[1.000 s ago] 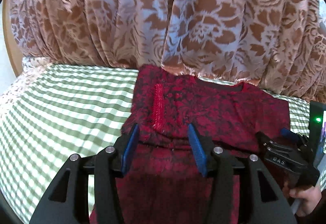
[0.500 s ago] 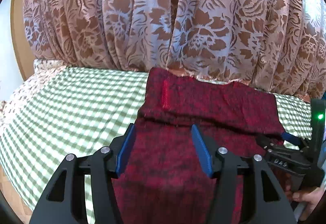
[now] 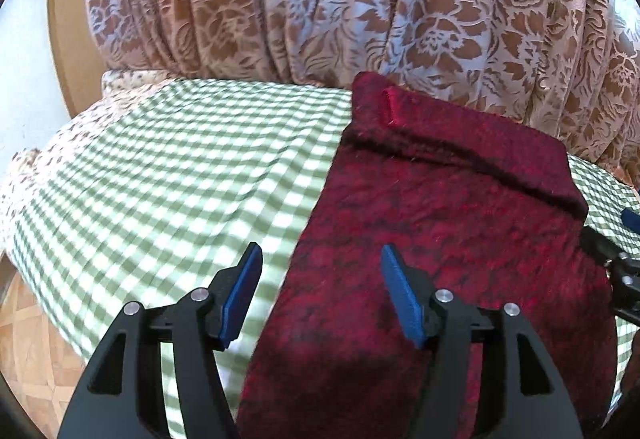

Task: Fold small clothes

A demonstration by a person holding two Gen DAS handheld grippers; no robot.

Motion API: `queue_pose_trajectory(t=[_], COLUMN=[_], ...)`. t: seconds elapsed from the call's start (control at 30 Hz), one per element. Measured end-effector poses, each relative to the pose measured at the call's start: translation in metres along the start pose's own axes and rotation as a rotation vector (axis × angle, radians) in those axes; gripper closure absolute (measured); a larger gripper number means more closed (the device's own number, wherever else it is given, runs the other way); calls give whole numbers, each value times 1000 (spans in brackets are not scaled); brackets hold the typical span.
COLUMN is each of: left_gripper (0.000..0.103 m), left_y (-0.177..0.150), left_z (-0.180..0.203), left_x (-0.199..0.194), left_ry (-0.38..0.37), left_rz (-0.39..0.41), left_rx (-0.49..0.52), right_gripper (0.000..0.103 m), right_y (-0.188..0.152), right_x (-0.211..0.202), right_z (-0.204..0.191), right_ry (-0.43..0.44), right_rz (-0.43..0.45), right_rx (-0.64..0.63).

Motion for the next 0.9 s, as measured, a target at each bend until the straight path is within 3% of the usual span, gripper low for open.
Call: queue_pose_trajectory(t=[0.63,0.9], left_gripper=[38,35], left_y=[-13,-24], left_z=[-30,-43], left_x=[-15,-24], left_ry=[55,8], left_rz=[-12,-50], left_rx=[-33,25], right_gripper=[4,4], right_y=[-1,-7], right_x=[-38,-27], right_z=[-39,-43], right_ry=[12,23], right_rz=[68,28], right_rx=[-121,-131])
Point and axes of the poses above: each gripper's, at about its wrist camera, not at the fingertips, and x roughly the way its jaws point, z to its right, y to its top, the point moved 6 cm from there along x, roughly the way its jaws point, and after that the axes turned 15 degrees about -x, right-handed, at the moved point
